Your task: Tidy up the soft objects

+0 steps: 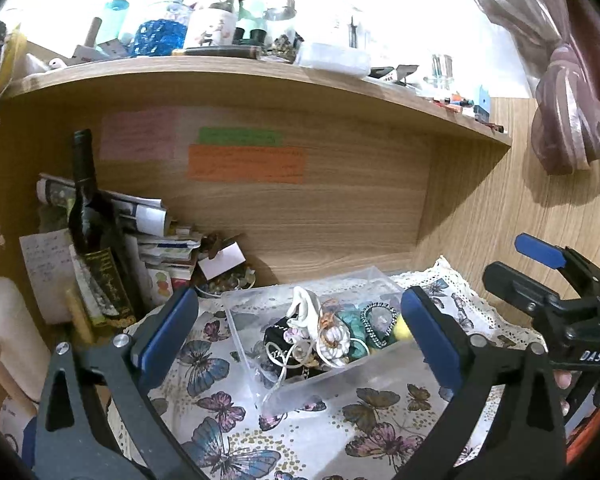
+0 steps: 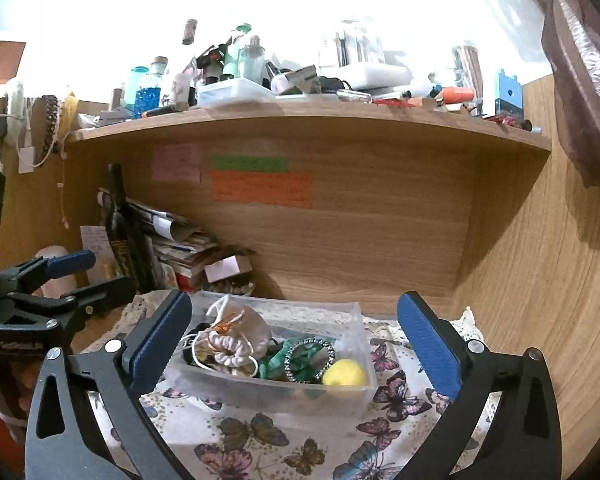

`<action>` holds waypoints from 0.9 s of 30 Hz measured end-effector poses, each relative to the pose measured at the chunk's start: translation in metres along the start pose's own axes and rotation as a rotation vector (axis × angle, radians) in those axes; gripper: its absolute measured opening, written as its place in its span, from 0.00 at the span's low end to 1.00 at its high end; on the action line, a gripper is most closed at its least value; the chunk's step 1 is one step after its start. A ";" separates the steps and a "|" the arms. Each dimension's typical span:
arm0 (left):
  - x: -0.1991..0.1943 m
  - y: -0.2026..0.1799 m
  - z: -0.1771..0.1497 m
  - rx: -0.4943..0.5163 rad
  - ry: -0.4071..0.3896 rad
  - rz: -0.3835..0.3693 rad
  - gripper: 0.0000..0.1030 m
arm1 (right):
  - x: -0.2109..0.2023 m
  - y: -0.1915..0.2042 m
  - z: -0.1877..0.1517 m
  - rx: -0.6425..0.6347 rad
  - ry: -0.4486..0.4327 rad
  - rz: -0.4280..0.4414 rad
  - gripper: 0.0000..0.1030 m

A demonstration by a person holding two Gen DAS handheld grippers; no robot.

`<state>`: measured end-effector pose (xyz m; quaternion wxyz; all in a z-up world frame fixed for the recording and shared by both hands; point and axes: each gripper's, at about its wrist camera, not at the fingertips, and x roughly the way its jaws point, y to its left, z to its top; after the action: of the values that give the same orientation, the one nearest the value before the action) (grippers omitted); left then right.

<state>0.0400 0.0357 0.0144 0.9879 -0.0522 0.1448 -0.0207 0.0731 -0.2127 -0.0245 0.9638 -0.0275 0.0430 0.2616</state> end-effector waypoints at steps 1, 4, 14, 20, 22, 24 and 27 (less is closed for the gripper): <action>-0.001 0.001 -0.001 -0.006 -0.001 0.002 1.00 | -0.002 0.001 -0.001 0.001 -0.002 0.004 1.00; -0.005 0.004 -0.003 -0.018 -0.004 0.007 1.00 | -0.004 0.003 -0.004 0.009 0.001 0.012 1.00; -0.009 0.005 -0.009 -0.009 -0.004 0.021 1.00 | -0.004 0.003 -0.010 0.031 0.012 0.011 1.00; -0.009 0.002 -0.010 0.003 -0.007 0.024 1.00 | -0.003 0.002 -0.012 0.036 0.018 0.015 1.00; -0.009 0.002 -0.010 0.009 -0.008 0.025 1.00 | -0.003 0.002 -0.012 0.036 0.018 0.016 1.00; -0.009 0.001 -0.011 0.011 -0.007 0.022 1.00 | -0.003 0.003 -0.012 0.037 0.018 0.016 1.00; -0.008 0.001 -0.011 0.011 -0.004 0.021 1.00 | -0.003 0.003 -0.012 0.038 0.018 0.014 1.00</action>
<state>0.0293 0.0357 0.0059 0.9886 -0.0451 0.1431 -0.0108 0.0685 -0.2124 -0.0361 0.9619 -0.0114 0.0567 0.2674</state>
